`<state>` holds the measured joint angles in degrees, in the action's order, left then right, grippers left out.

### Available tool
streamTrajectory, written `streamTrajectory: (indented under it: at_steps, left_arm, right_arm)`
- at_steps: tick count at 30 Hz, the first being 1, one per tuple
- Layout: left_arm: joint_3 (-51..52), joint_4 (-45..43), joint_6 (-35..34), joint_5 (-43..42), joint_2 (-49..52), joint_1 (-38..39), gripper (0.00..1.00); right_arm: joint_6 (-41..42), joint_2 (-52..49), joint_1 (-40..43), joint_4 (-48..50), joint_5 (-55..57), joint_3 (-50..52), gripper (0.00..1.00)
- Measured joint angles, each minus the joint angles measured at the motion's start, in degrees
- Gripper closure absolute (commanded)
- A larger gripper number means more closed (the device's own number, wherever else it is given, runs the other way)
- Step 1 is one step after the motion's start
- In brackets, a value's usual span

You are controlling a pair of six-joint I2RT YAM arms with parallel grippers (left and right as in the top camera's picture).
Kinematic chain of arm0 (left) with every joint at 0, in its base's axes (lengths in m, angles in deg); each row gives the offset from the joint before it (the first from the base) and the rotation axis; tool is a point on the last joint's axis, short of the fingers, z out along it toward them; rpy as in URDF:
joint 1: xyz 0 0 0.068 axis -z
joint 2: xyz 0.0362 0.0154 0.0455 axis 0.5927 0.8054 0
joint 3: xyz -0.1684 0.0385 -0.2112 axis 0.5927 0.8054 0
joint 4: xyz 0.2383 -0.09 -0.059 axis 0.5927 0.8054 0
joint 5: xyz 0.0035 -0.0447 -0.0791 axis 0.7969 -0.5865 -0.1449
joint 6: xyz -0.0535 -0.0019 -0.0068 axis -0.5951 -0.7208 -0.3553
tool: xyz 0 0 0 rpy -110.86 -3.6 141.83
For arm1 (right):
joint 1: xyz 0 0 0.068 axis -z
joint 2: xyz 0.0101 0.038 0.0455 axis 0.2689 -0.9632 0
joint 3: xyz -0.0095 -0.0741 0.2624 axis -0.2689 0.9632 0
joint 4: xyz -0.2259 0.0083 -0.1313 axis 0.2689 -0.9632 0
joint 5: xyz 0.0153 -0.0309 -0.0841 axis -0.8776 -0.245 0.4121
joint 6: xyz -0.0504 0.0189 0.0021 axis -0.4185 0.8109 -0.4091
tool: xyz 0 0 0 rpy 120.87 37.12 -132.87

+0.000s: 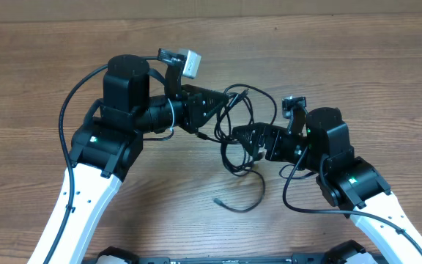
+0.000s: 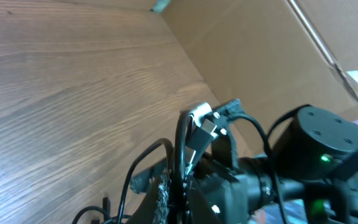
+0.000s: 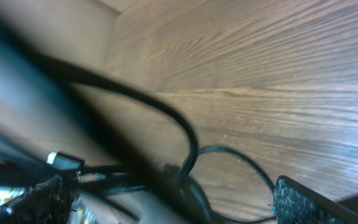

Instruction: Untangle cables

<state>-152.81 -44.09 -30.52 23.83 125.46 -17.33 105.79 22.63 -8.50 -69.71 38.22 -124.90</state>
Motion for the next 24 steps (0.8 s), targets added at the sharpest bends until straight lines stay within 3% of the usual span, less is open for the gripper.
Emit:
streamTrajectory:
  at_steps: [12, 19, 24]
  left_arm:
    - [0.00, -0.07, -1.25, -3.41, 0.00, 0.00, 0.96]
    - [0.00, -0.07, -1.25, -4.20, 0.00, 0.00, 0.96]
    - [0.00, 0.02, -1.25, -4.42, 0.07, 0.02, 0.96]
  right_arm:
    - [0.09, 0.00, 0.00, 1.92, 3.98, 0.00, 0.51]
    - [0.20, -0.33, 0.00, 1.97, 4.76, 0.00, 0.61]
    - [0.13, -2.58, -0.07, 2.38, 4.66, 0.00, 0.73]
